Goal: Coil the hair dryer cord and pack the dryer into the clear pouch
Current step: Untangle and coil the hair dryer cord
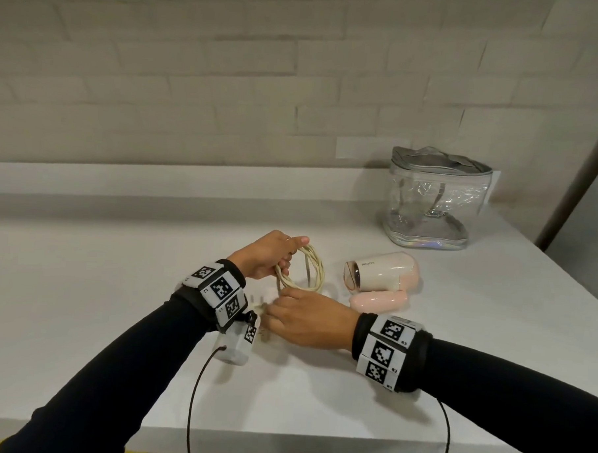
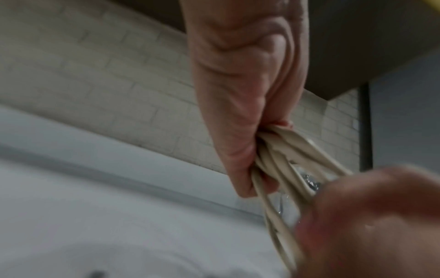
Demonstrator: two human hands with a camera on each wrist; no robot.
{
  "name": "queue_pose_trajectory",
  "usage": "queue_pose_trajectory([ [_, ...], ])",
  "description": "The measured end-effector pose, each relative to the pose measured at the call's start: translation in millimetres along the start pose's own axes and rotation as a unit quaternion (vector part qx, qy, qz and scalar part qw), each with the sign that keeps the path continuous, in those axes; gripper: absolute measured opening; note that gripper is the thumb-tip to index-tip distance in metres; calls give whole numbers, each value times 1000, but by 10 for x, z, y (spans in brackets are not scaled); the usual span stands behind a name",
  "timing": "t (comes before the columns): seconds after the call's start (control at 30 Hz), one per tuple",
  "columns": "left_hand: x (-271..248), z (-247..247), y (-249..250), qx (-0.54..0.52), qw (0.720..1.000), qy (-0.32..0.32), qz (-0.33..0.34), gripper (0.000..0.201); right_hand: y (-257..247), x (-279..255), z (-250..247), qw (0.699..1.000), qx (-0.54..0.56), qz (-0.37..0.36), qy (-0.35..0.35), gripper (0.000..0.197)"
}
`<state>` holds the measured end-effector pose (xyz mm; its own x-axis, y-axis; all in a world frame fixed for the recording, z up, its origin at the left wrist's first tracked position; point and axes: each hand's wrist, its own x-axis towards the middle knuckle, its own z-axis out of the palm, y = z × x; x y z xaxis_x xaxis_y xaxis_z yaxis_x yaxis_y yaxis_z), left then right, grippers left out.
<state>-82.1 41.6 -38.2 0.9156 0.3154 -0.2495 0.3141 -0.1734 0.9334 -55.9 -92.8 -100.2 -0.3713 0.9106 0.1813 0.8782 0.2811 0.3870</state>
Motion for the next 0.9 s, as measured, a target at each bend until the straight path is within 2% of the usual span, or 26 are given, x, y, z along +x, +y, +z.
queue_pose_trajectory([
  [0.07, 6, -13, 15, 17, 1000, -3, 15, 40, -6, -27, 6, 999, -25, -21, -26, 15],
  [0.17, 2, -61, -15, 30, 999, -3, 34, 41, 30, -173, -182, 999, -17, -46, -8, 14],
  [0.27, 2, -76, -83, 8, 999, 8, 41, 42, 181, -375, -398, 999, 48, -11, 9, 11],
  [0.3, 5, -65, -107, 6, 999, 13, 46, 42, 221, -438, -457, 993, 113, 19, 12, 13],
  [0.33, 12, -54, -132, 2, 999, 17, 51, 42, 242, -495, -514, 974, 212, 75, -1, 16],
  [0.37, 19, -39, -155, -5, 998, 21, 56, 43, 242, -535, -574, 934, 326, 145, -14, 18],
  [0.43, 28, -11, -199, -20, 998, 22, 59, 42, 231, -538, -627, 816, 516, 260, 7, 19],
  [0.47, 27, 2, -222, -27, 998, 24, 59, 41, 235, -516, -632, 762, 573, 300, 40, 21],
  [0.5, 17, 12, -243, -30, 997, 28, 61, 40, 262, -490, -621, 721, 607, 326, 72, 21],
  [0.53, 10, 13, -271, -33, 997, 33, 62, 39, 299, -458, -605, 696, 621, 349, 95, 22],
  [0.57, 2, 6, -296, -38, 997, 38, 63, 38, 334, -421, -595, 684, 619, 373, 104, 24],
  [0.63, -9, -22, -345, -56, 995, 45, 63, 34, 398, -361, -550, 693, 573, 430, 78, 28],
  [0.7, -26, -43, -373, -74, 994, 49, 66, 34, 418, -314, -492, 721, 508, 470, 37, 28],
  [0.8, -64, -23, -371, -82, 993, 42, 79, 39, 389, -220, -441, 767, 410, 494, 8, 18],
  [0.9, -112, 18, -334, -60, 992, 42, 104, 39, 381, -98, -418, 827, 271, 492, -4, 20],
])
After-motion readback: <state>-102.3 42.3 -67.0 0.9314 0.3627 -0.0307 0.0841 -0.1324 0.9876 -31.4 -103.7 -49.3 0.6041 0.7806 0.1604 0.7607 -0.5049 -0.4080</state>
